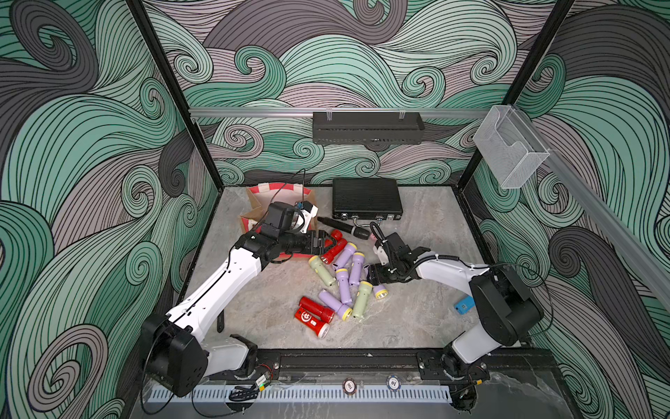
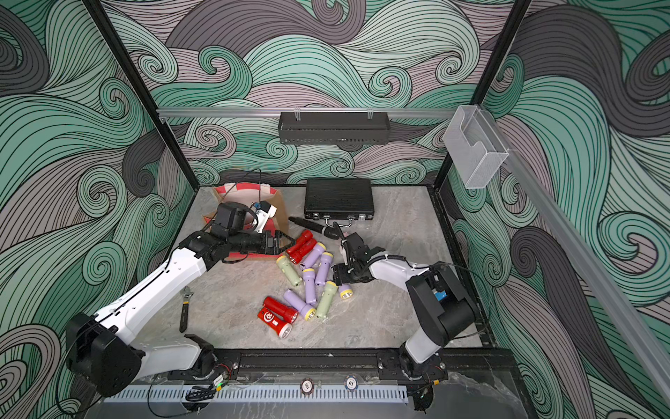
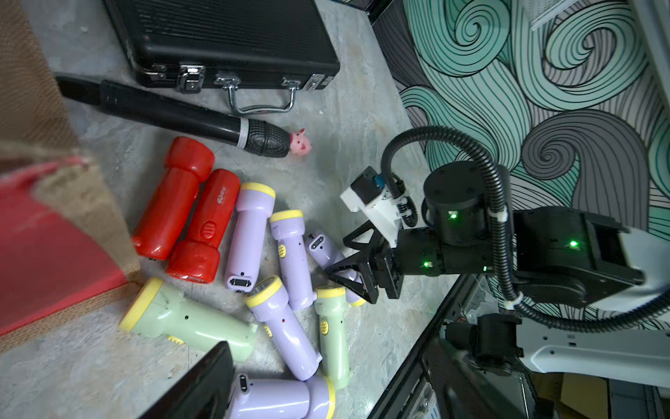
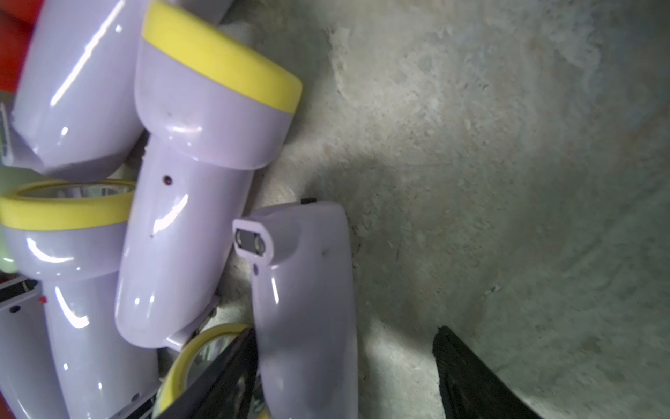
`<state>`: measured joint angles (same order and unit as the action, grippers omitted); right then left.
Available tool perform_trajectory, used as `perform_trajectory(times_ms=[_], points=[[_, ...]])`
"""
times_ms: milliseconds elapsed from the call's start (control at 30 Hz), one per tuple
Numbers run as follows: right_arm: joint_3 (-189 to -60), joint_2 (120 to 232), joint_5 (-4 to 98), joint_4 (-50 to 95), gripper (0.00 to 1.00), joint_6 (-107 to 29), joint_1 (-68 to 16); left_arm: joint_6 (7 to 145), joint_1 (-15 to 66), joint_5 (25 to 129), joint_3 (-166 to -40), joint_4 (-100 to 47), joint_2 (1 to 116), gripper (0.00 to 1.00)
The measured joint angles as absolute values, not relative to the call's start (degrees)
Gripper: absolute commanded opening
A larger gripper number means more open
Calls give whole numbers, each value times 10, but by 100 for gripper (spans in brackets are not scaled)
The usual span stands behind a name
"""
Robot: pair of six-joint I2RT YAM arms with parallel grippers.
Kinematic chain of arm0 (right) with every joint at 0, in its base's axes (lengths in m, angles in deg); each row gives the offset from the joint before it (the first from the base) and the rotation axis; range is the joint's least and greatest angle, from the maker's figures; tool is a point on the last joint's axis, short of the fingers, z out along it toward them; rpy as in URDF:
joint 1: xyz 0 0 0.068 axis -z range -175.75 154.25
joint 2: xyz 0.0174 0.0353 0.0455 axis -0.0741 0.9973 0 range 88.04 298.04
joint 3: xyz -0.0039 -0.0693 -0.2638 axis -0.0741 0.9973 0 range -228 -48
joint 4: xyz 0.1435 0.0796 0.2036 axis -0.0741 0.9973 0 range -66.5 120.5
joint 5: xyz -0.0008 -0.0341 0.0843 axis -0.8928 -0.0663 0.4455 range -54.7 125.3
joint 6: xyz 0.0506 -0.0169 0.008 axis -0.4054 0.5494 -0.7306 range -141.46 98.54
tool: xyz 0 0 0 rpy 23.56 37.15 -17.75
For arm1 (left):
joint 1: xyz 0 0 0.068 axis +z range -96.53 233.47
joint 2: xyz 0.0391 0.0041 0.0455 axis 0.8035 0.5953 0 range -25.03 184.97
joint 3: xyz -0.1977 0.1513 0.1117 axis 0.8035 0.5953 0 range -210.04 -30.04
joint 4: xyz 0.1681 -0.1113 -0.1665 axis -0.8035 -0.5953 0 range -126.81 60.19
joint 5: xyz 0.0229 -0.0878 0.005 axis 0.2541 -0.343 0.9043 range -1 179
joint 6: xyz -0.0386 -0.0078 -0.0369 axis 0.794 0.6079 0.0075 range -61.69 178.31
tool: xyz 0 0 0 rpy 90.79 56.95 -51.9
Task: Put the flashlights into the tote bags
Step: Move the canvas bag to the center of the board, then pick up the flashlight from the center of the board.
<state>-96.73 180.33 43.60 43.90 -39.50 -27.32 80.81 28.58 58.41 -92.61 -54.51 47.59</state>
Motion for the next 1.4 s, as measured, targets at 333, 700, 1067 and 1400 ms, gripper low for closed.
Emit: perform_trajectory(times_ms=[333, 700, 1067, 1400], points=[[-979, 1824, 384, 441, 61, -392, -286, 839, 284, 559, -918, -475, 476, 84], [-967, 1817, 358, 438, 27, -396, -289, 865, 274, 551, -911, -450, 487, 82], [-871, 1580, 452, 330, 15, -421, -246, 883, 274, 527, -891, -418, 479, 76], [-950, 1514, 639, 81, 13, -513, -238, 938, 273, 453, -859, -279, 463, 83]])
